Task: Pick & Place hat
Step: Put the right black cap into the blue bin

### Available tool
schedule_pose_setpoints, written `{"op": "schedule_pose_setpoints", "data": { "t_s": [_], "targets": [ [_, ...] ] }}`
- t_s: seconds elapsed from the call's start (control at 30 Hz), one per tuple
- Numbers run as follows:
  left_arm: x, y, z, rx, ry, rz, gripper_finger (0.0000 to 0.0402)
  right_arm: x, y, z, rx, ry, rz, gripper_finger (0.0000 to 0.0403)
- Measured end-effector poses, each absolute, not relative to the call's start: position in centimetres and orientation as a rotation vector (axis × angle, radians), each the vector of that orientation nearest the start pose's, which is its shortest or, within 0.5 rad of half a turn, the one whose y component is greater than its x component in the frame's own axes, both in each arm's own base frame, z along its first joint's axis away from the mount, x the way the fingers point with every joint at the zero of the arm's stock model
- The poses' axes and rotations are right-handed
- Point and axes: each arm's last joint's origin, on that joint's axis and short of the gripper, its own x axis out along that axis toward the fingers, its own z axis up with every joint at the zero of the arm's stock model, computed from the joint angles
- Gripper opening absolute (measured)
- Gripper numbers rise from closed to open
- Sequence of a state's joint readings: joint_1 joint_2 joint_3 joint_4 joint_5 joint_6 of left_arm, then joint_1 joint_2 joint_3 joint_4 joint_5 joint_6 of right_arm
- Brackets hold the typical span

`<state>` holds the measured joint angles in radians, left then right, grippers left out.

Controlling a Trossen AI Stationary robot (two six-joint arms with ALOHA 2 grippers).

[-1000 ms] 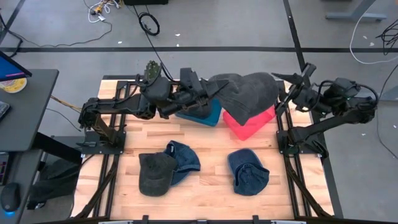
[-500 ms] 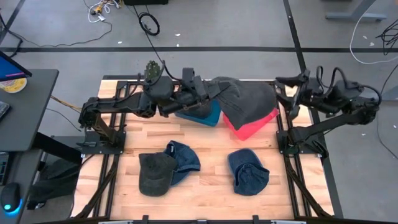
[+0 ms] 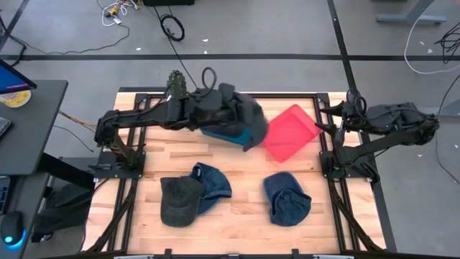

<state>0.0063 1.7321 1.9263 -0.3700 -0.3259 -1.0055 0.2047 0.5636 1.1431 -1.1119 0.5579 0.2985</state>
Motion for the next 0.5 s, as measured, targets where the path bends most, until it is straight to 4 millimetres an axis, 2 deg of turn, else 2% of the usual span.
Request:
{"op": "schedule_pose_setpoints", "data": {
  "t_s": [0.3, 0.5],
  "targets": [
    [41.2, 4.4, 42.1, -0.609, 0.172, 0.343, 0.0009, 5.2, -0.5, 38.4, 0.106, 0.417, -0.415, 0.0267],
    [41.4, 7.3, 40.5, -0.467, 0.288, 0.325, 0.0009, 5.2, -0.5, 38.4, 0.121, 0.41, -0.418, 0.0263]
  ]
}}
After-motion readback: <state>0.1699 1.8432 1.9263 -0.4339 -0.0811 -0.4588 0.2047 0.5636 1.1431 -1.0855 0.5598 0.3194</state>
